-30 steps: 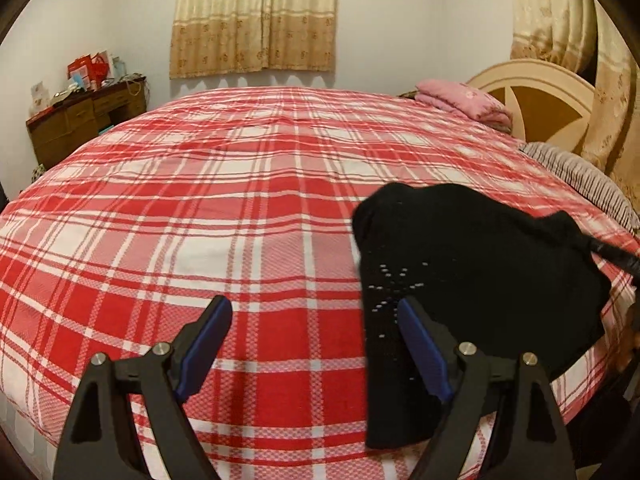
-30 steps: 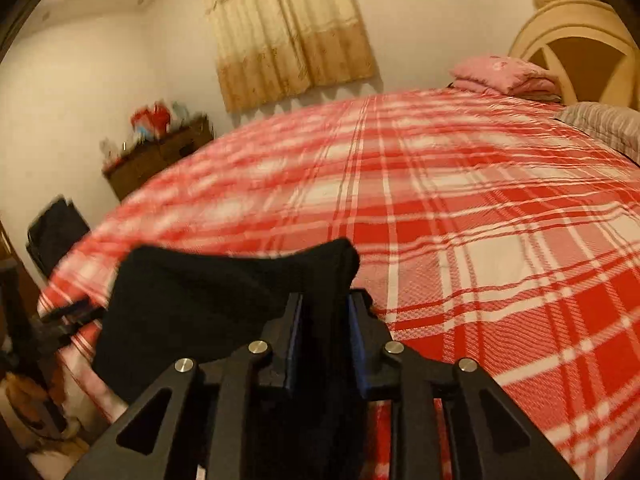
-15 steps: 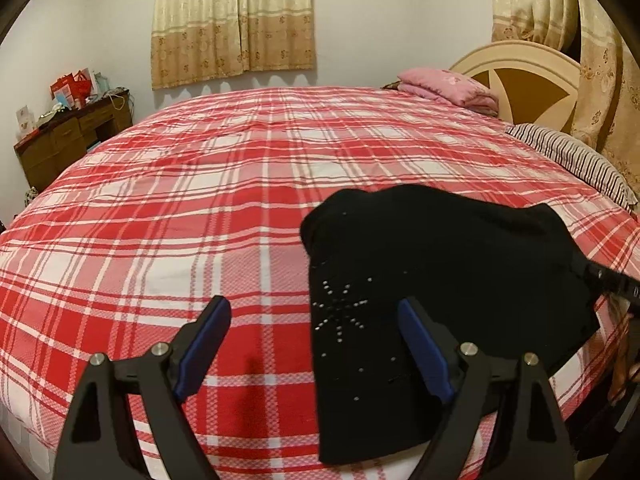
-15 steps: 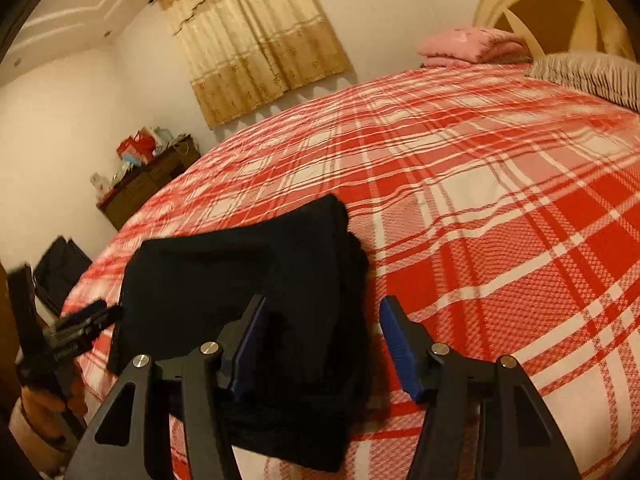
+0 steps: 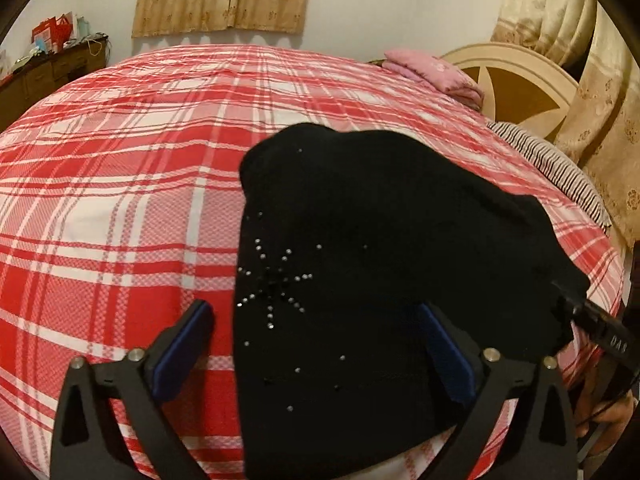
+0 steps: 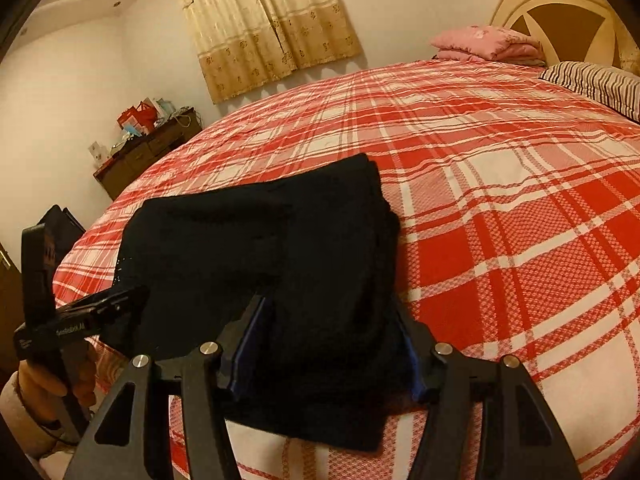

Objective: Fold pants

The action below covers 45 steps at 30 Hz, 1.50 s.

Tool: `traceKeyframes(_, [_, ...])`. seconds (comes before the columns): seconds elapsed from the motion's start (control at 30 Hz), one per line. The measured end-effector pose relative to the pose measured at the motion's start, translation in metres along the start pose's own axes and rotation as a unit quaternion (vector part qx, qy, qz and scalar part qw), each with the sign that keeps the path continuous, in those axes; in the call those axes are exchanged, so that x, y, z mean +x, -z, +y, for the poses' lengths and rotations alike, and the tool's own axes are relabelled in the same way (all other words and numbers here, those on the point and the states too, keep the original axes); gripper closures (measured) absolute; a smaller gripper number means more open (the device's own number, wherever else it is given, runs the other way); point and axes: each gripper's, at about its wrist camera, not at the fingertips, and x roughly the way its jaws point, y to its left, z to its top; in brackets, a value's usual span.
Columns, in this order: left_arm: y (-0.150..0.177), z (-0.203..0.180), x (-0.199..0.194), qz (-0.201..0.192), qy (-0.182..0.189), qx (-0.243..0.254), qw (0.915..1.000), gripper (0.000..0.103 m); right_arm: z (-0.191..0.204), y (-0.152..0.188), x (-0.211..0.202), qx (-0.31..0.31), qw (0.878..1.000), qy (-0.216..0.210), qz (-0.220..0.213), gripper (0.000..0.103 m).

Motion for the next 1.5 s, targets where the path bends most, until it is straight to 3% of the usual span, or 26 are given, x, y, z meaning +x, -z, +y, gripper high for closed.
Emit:
traceKeyframes(0.1, [0.0,-0.008,0.0,0.009,0.005,0.01,0.9999,0.006,0.006,-0.001,0.002,-0.02,1.0,0.009,0.008,0.044])
traceKeyframes(0.17, [0.0,-0.01,-0.003,0.012,0.023,0.01,0.9996,0.023,0.009,-0.001,0.002,-0.025,1.0,0.008,0.009,0.057])
traceKeyframes(0.2, [-0.001,-0.011,-0.004,0.011,0.026,0.009,0.9995,0.026,0.01,-0.001,0.002,-0.027,1.0,0.008,0.01,0.063])
traceKeyframes(0.23, [-0.002,-0.01,-0.005,0.012,0.033,0.002,0.9994,0.037,0.012,-0.002,0.002,-0.031,0.999,0.011,0.012,0.064])
traceKeyframes(0.27, [-0.002,-0.008,-0.005,0.015,0.048,-0.007,0.9987,0.055,0.013,-0.001,0.002,-0.036,0.999,0.013,0.013,0.067])
traceKeyframes(0.3, [-0.004,-0.006,-0.006,0.019,0.068,-0.023,0.9973,0.063,0.015,-0.002,0.001,-0.04,0.999,0.015,0.013,0.069])
traceKeyframes(0.43, [-0.008,-0.009,-0.011,0.014,0.056,-0.027,0.998,0.075,0.028,-0.007,-0.008,-0.063,0.998,0.03,-0.001,0.074])
traceKeyframes(0.73, [-0.022,-0.02,-0.04,-0.051,-0.016,0.02,0.9984,0.078,0.082,-0.034,-0.034,-0.136,0.988,0.032,-0.058,0.075])
traceKeyframes(0.97, [-0.053,0.031,-0.072,-0.107,-0.06,-0.01,0.9924,0.078,0.142,-0.076,-0.016,-0.176,0.98,-0.013,-0.088,0.075])
traceKeyframes(1.23, [-0.08,0.124,-0.094,-0.144,-0.17,-0.05,0.9736,0.078,0.245,-0.121,0.056,-0.237,0.962,-0.083,-0.112,0.075])
traceKeyframes(1.33, [-0.089,0.162,-0.095,-0.147,-0.225,-0.049,0.9619,0.078,0.28,-0.13,0.094,-0.236,0.961,-0.102,-0.103,0.075])
traceKeyframes(1.5, [-0.099,0.209,-0.08,-0.139,-0.281,-0.056,0.9478,0.078,0.321,-0.133,0.155,-0.235,0.963,-0.109,-0.072,0.075])
